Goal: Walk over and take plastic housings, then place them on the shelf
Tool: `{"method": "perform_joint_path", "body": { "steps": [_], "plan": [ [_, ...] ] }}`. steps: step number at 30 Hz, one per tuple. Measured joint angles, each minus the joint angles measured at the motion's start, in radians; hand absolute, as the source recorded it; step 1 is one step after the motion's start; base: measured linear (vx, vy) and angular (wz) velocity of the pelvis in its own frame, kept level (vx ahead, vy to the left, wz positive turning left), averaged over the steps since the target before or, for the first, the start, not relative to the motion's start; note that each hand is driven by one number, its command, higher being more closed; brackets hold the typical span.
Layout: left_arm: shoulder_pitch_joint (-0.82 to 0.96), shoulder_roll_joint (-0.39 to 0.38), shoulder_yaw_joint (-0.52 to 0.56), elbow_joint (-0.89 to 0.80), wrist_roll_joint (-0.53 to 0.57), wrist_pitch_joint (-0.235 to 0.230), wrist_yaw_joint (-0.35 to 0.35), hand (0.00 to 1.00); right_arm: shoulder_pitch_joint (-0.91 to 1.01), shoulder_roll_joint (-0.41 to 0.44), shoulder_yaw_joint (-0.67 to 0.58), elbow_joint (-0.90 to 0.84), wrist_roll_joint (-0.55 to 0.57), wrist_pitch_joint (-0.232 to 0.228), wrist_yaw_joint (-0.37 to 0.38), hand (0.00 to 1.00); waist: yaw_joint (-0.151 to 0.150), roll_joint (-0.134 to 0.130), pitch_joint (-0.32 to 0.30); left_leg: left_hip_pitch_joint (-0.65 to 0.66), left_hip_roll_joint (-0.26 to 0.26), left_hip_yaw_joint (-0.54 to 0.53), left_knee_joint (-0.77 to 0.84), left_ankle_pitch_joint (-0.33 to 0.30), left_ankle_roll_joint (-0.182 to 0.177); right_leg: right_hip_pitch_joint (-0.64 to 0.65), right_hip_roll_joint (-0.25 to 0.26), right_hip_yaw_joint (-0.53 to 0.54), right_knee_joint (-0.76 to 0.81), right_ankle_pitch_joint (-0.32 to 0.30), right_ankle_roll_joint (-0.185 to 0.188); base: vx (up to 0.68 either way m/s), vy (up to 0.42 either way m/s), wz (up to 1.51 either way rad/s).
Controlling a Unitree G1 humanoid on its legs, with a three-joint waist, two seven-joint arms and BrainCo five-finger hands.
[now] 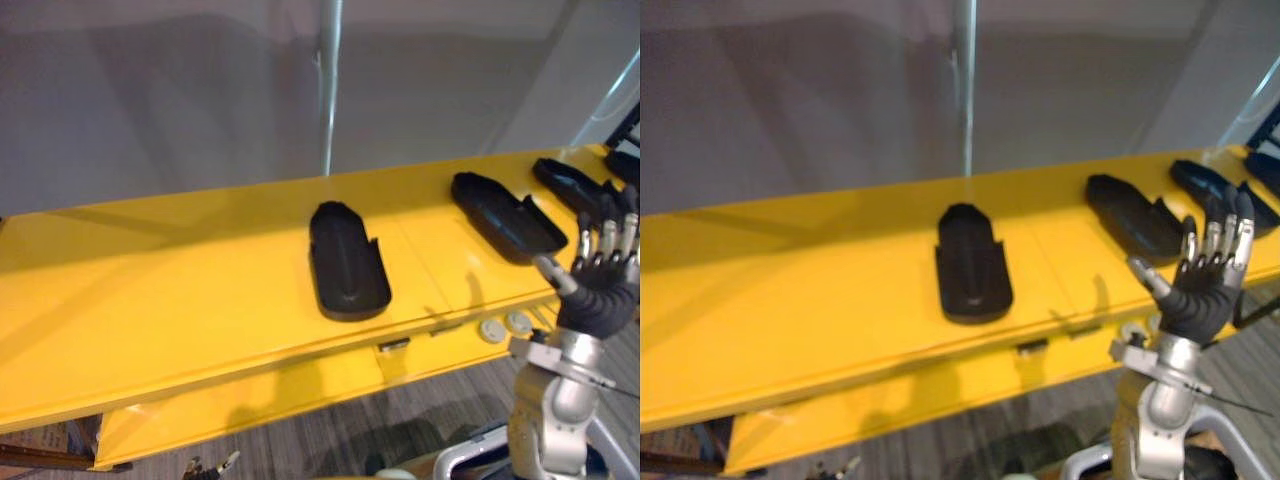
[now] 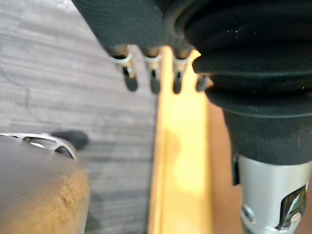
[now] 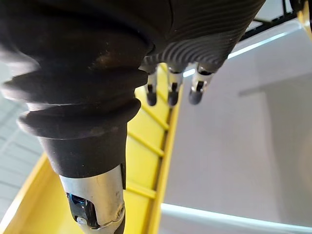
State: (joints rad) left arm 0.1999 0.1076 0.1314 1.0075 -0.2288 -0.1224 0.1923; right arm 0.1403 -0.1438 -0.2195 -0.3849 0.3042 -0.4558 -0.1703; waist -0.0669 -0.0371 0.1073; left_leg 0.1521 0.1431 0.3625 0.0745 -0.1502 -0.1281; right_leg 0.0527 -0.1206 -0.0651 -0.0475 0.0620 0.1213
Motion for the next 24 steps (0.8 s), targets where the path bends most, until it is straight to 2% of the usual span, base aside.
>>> {"method": "perform_joint_path", "body": {
  "steps": [3, 5, 7, 10, 13, 16, 20, 21, 24],
  "plan": [
    [0.003, -0.001, 0.009, -0.001, -0.009, 0.000, 0.002, 0.00, -0.006, -0.003, 0.009, 0.009, 0.045, 0.007, 0.030, 0.00, 0.004, -0.002, 0.000, -0.014, -0.001, -0.024, 0.005, 0.001, 0.001, 0.002, -0.004, -0.024, 0.000, 0.000, 0.000, 0.00, -0.011, 0.20],
    [0.021, -0.005, 0.014, -0.004, -0.010, 0.001, 0.009, 0.00, -0.033, -0.011, 0.026, 0.039, 0.073, 0.029, 0.070, 0.00, 0.024, -0.002, 0.001, -0.016, -0.001, -0.036, 0.006, 0.001, 0.001, 0.013, -0.006, -0.043, -0.005, 0.000, 0.000, -0.01, -0.014, 0.16],
    [0.036, -0.005, 0.018, -0.005, -0.007, 0.002, 0.026, 0.00, -0.062, -0.023, 0.053, 0.086, 0.083, 0.034, 0.105, 0.00, 0.032, -0.007, -0.003, -0.030, -0.002, -0.057, 0.007, 0.001, 0.002, 0.020, -0.010, -0.068, -0.013, -0.001, -0.001, -0.02, -0.019, 0.31],
    [0.039, -0.004, 0.025, -0.005, -0.006, 0.028, 0.041, 0.00, -0.164, -0.062, 0.123, 0.173, 0.098, 0.040, 0.179, 0.00, 0.056, -0.011, -0.004, -0.048, -0.010, -0.089, 0.005, 0.013, 0.004, 0.018, -0.018, -0.104, -0.016, -0.002, -0.001, 0.00, -0.014, 0.33],
    [0.035, 0.002, 0.029, -0.006, -0.006, 0.038, 0.045, 0.00, -0.260, -0.099, 0.210, 0.215, 0.092, 0.045, 0.259, 0.00, 0.090, -0.008, -0.003, -0.051, -0.010, -0.102, 0.003, 0.015, 0.004, 0.022, -0.016, -0.119, -0.016, -0.002, -0.001, 0.01, -0.010, 0.17],
    [0.033, 0.004, 0.058, -0.007, -0.006, 0.038, 0.044, 0.00, -0.319, -0.101, 0.244, 0.210, 0.071, 0.055, 0.299, 0.00, 0.093, -0.014, -0.006, -0.053, -0.010, -0.106, 0.002, 0.015, 0.004, 0.023, -0.017, -0.124, -0.016, -0.002, -0.001, 0.01, -0.003, 0.05],
    [0.025, 0.004, 0.064, -0.014, 0.013, 0.039, 0.038, 0.00, -0.326, -0.145, 0.243, 0.164, 0.043, 0.118, 0.341, 0.00, 0.089, -0.030, -0.016, -0.056, -0.013, -0.105, 0.002, 0.015, 0.004, 0.021, -0.019, -0.124, -0.016, -0.001, -0.001, 0.00, 0.000, 0.00],
    [0.025, 0.003, 0.064, -0.014, 0.015, 0.039, 0.037, 0.00, -0.325, -0.152, 0.243, 0.151, 0.041, 0.126, 0.351, 1.00, 0.085, -0.031, -0.017, -0.055, -0.013, -0.105, 0.002, 0.015, 0.004, 0.021, -0.019, -0.124, -0.016, -0.001, -0.001, -0.01, 0.002, -0.04],
    [0.025, 0.003, 0.064, -0.011, 0.044, 0.043, 0.031, 0.00, -0.312, -0.184, 0.240, 0.066, 0.035, 0.153, 0.379, 1.00, 0.078, -0.031, -0.017, -0.048, -0.010, -0.091, 0.002, 0.015, 0.004, 0.019, -0.016, -0.111, -0.016, -0.001, -0.001, -0.03, -0.010, -0.13]
  ]
}}
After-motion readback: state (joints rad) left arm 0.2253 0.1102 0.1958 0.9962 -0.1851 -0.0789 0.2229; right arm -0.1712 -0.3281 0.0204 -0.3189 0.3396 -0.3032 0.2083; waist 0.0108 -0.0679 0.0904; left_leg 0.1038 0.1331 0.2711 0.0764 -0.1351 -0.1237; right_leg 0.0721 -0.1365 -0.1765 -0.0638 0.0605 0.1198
